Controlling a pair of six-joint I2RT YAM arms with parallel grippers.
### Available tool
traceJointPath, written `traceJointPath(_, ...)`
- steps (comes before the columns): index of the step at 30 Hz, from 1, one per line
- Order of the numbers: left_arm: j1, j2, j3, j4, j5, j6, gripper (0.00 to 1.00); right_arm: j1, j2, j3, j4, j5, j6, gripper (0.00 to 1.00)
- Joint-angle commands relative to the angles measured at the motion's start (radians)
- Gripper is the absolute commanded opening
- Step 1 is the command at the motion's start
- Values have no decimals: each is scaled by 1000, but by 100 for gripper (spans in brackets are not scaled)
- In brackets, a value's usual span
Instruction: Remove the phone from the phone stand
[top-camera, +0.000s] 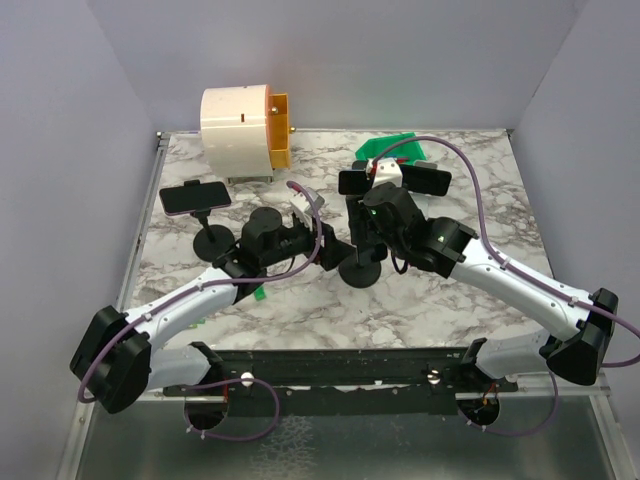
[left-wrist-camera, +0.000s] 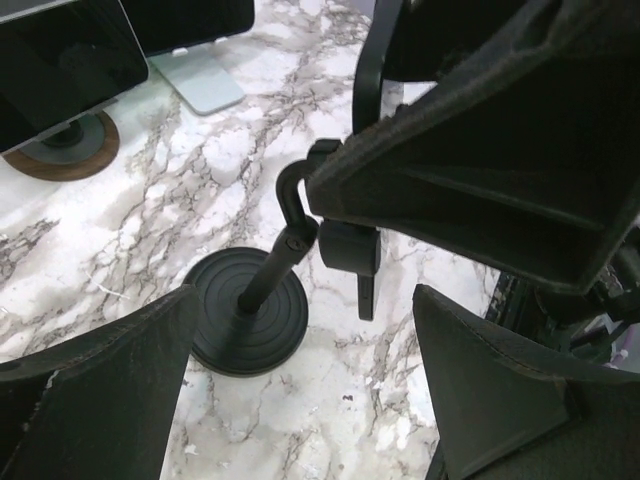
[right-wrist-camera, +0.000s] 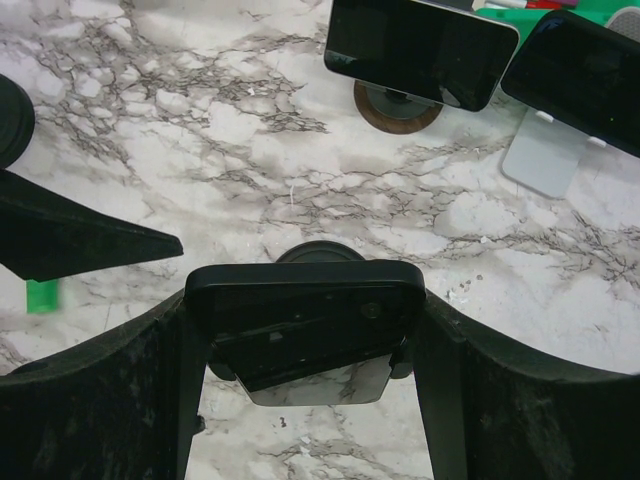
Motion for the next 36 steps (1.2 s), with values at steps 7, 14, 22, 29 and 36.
traceJointPath(7,-3,50,80,56,-30,-31,84,6,-13,8,47,-7,33,52)
traceJointPath(14,-2,68,84,61,-28,-29,78,5,5,18,51,-21,45,52)
traceJointPath(22,-3,78,74,81,-46,-53,71,6,11,22,41,-19,88,52)
traceJointPath(29,-9,64,53,96,-76,-64,63,5,-3,-12,71,-13,133,52)
traceJointPath(36,-31,77,52,108,-103,-63,52,6,-15,-17,71,-6,141,52)
